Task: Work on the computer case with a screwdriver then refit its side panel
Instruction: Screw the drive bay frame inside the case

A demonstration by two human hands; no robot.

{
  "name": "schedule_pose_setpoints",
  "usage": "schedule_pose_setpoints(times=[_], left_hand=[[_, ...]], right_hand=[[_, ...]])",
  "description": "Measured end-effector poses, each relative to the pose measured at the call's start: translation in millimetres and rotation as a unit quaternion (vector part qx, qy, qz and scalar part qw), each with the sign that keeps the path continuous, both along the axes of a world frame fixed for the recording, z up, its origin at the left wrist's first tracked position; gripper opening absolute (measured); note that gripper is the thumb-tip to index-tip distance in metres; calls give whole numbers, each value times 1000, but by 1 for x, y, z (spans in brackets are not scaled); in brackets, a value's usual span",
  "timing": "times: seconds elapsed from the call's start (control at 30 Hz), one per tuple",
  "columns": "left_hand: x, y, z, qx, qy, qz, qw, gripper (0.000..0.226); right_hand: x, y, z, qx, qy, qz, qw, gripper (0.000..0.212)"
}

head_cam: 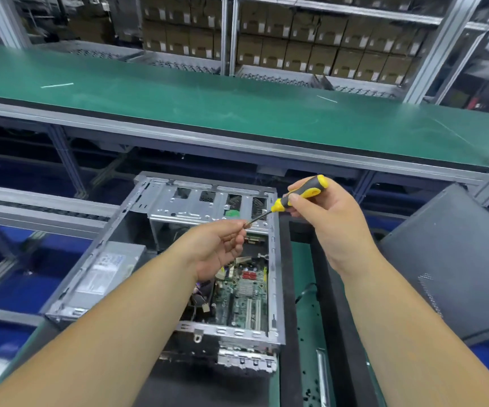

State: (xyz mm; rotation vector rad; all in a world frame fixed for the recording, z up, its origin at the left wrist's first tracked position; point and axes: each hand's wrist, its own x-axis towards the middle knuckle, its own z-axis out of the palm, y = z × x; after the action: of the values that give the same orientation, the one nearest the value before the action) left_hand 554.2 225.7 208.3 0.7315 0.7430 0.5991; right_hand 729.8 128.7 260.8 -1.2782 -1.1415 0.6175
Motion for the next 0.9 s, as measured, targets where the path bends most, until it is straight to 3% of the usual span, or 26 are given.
schedule_pose_setpoints(times=[0.27, 0.4, 0.57, 0.7, 0.9], left_hand=[[-17, 40, 6, -12, -22, -41, 999, 25], [-27, 54, -5, -54, 106, -109, 987, 25], [-23, 69, -35, -134, 196, -46, 970, 17], [-6, 80, -50, -135, 182, -34, 973, 27], [7, 88, -71, -131, 143, -70, 979, 21]], right_hand=[[-31, 37, 1, 7, 1, -48, 999, 9], [-31, 48, 1, 11, 6, -89, 996, 7], [-23, 66, 3, -3, -12, -136, 991, 6], [-22, 85, 0, -20, -46, -144, 988, 6], [-21, 109, -8, -54, -118, -152, 980, 5]])
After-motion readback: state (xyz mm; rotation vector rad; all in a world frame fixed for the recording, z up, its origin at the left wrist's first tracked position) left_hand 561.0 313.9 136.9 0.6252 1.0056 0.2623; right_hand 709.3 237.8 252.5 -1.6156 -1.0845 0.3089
